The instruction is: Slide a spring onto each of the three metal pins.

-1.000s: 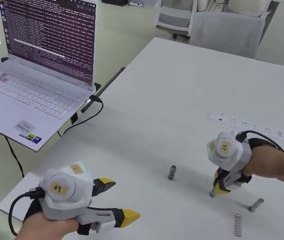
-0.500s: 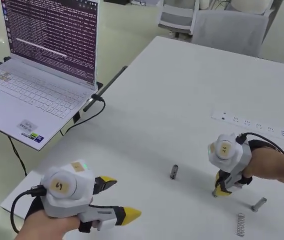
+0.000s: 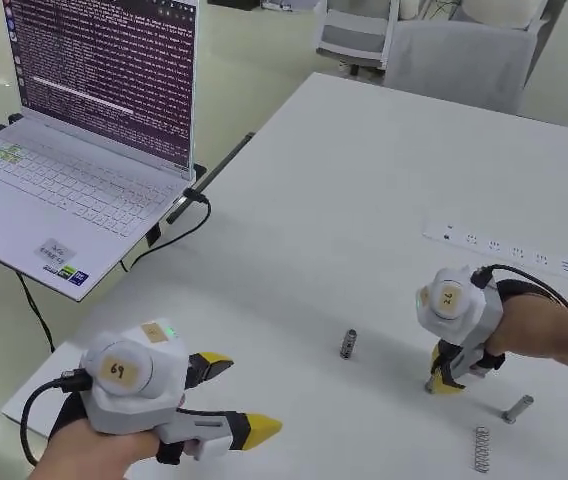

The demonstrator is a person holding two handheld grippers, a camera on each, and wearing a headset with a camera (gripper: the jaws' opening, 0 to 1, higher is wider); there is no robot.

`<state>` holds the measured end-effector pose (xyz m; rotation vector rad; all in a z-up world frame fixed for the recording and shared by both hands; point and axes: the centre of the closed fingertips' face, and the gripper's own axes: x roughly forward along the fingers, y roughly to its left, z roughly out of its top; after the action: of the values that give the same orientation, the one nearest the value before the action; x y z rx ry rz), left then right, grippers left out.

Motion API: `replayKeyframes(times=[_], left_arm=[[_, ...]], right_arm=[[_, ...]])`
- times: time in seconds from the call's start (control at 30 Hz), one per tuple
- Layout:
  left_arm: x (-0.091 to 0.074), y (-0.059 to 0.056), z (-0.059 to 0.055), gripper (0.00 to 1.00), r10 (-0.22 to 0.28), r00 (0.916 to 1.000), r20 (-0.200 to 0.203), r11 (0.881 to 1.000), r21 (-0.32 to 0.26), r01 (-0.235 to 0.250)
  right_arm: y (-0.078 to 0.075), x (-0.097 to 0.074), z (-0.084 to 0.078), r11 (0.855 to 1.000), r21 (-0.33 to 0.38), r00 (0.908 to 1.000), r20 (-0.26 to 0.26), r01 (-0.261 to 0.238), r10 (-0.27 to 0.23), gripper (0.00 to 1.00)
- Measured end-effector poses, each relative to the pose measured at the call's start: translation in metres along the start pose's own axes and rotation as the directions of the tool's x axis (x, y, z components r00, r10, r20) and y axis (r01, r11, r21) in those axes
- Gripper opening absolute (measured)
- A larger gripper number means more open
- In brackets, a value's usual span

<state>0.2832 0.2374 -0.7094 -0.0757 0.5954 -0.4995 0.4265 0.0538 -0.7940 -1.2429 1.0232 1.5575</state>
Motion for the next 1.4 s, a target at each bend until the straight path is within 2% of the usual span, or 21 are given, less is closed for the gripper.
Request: replayKeyframes(times=[0.47,1.0,1.2,1.4], left_arm=[[0.000,0.000,0.004,0.56,-0.005,1.0000,0.004,1.000,0.008,0.005],[0.002,-0.003,0.013,0.56,-0.015,0.9998,0.010,0.999,0.030,0.015],[0.003,-0.005,0.016,0.56,-0.019,0.9998,0.011,0.999,0.037,0.019],[0.004,-0.005,0.017,0.56,-0.022,0.9997,0.013,0.999,0.038,0.021]], right_arm=[[0.000,-0.012,0.001,1.000,0.022,0.9998,0.019,0.007,-0.008,0.22],[-0.002,-0.036,-0.001,0.996,0.079,0.9954,0.085,0.037,-0.044,0.27],[-0.002,-0.044,-0.004,0.992,0.114,0.9916,0.114,0.047,-0.060,0.28],[-0.003,-0.052,-0.003,0.985,0.163,0.9823,0.167,0.057,-0.085,0.29]])
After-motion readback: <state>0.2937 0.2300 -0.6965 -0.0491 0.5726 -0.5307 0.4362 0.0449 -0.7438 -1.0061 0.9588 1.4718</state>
